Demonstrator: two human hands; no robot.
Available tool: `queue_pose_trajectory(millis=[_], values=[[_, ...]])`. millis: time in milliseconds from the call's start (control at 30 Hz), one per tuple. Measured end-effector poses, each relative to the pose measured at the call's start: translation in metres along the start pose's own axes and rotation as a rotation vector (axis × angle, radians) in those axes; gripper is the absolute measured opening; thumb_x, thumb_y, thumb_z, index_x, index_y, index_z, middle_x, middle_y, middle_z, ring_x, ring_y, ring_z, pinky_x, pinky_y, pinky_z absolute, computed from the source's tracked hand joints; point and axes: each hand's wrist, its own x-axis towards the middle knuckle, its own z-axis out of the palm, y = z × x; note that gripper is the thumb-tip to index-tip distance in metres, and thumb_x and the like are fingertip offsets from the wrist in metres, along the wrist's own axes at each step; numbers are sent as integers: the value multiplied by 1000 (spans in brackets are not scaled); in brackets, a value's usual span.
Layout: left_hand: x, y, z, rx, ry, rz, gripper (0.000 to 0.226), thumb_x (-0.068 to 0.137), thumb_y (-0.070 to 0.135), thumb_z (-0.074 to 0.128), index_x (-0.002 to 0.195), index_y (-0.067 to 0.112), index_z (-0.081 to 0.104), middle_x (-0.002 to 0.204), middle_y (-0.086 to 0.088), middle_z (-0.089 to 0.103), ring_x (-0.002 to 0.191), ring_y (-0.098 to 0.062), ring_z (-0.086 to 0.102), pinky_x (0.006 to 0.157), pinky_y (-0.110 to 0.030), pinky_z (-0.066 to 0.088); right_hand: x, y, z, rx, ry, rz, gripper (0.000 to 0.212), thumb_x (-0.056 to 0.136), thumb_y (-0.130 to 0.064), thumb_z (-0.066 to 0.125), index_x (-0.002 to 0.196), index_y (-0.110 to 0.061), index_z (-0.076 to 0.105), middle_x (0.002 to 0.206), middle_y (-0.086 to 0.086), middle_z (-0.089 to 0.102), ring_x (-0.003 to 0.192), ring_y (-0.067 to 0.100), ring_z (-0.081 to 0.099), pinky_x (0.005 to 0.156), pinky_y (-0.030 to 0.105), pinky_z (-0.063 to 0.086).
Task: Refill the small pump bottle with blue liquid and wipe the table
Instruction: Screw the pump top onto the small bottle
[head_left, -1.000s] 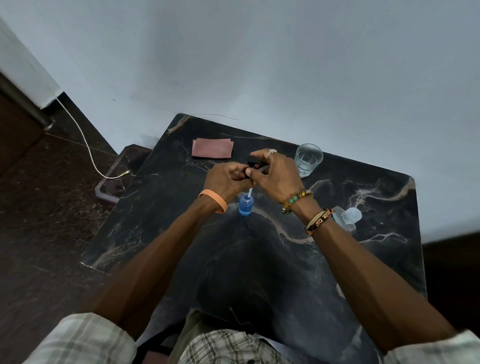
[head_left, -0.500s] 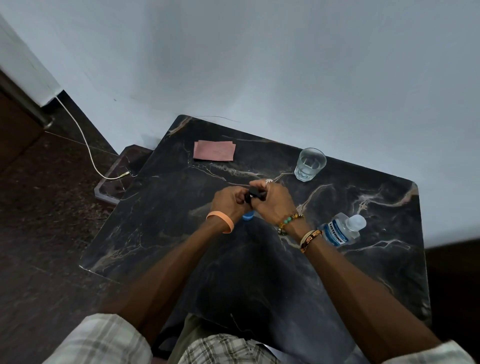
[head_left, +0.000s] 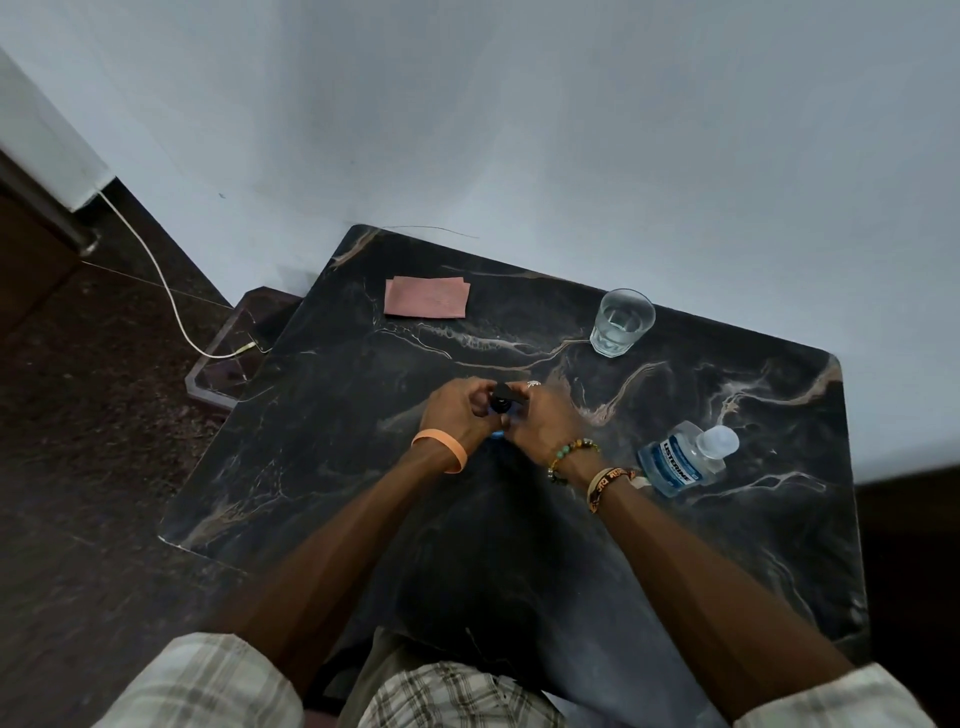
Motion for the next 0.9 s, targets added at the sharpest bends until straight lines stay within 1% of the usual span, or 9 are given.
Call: queue_pose_trajectory(millis=[67, 200, 333, 467, 567, 667, 733, 833, 900], values=[[1, -2, -1, 23, 21, 7, 54, 72, 20, 82, 122, 18, 61, 104, 2, 64, 82, -1, 59, 71, -9, 47, 0, -1, 3, -17, 6, 12, 50, 75, -21, 78, 122, -14, 61, 110, -1, 67, 97, 9, 60, 69, 4, 38], [0, -3, 1, 24, 47, 80, 59, 69, 19, 82, 123, 21, 60, 114, 3, 55, 97, -8, 59, 78, -11, 46, 6, -1, 10, -26, 13, 42, 46, 71, -25, 81, 113, -16, 64, 101, -1, 68, 87, 9, 59, 70, 14, 39], [4, 1, 3, 103, 68, 91, 42, 72, 33, 80, 110, 23, 66, 102, 5, 57, 85, -5, 56, 76, -16, 47, 12, 4, 16, -6, 43, 71, 28, 74, -24, 78, 99, -20, 67, 74, -12, 56, 67, 4, 51, 51, 10, 30], [9, 4, 2, 143, 65, 117, 23, 74, 30, 79, 95, 23, 72, 94, 4, 63, 82, -8, 58, 77, -25, 50, 14, 6, 20, 18, 66, 107, 18, 73, -24, 78, 82, -29, 63, 65, -17, 54, 62, 1, 52, 50, 11, 33], [10, 6, 0, 88, 53, 130, 26, 70, 26, 83, 94, 24, 73, 95, 9, 65, 85, -7, 60, 80, -24, 52, 17, 8, 21, 64, 65, 147, 19, 72, -18, 79, 87, -24, 69, 68, -15, 59, 69, 6, 60, 51, 10, 36], [11, 3, 0, 21, 47, 98, 49, 66, 20, 86, 111, 22, 68, 108, 5, 62, 98, -9, 60, 84, -15, 48, 17, 7, 23, 103, 51, 150, 29, 70, -14, 80, 97, -23, 71, 79, -11, 66, 78, 8, 63, 61, 15, 48], [12, 2, 1, 28, 57, 98, 57, 65, 25, 86, 117, 22, 63, 112, 4, 54, 100, -8, 55, 81, -8, 41, 17, 7, 23, 103, 57, 137, 29, 71, -16, 80, 97, -23, 71, 82, -10, 68, 76, 5, 63, 65, 18, 52], [13, 3, 2, 72, 93, 73, 49, 68, 35, 84, 111, 25, 64, 103, 7, 54, 89, -3, 54, 69, -7, 38, 15, 7, 21, 55, 63, 98, 21, 74, -19, 77, 94, -26, 73, 70, -18, 60, 64, -2, 55, 52, 6, 39], [13, 4, 2, 84, 81, 86, 35, 69, 32, 84, 99, 27, 68, 93, 10, 61, 84, -4, 60, 61, -4, 40, 13, 8, 19, 72, 82, 100, 21, 74, -14, 77, 94, -21, 73, 64, -21, 54, 59, -5, 50, 43, 3, 35]])
